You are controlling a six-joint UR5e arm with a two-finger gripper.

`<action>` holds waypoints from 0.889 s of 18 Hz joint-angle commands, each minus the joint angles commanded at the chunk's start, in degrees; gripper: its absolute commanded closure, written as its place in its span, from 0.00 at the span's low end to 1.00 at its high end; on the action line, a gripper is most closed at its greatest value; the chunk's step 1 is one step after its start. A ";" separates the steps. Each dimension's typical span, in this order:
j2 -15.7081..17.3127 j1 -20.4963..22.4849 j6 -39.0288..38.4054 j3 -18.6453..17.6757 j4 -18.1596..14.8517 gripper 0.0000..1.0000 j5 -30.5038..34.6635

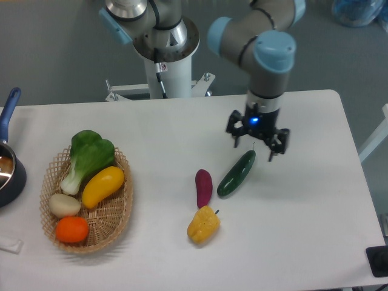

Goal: Pick up the mango from the basket
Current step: 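Lower the open gripper onto the yellow mango in the basket and close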

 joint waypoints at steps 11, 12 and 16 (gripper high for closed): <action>-6.76 -23.56 -16.96 4.48 0.26 0.00 3.42; -7.55 -25.06 -18.90 4.74 0.26 0.00 4.04; -10.01 -28.32 -22.42 5.10 0.18 0.00 4.22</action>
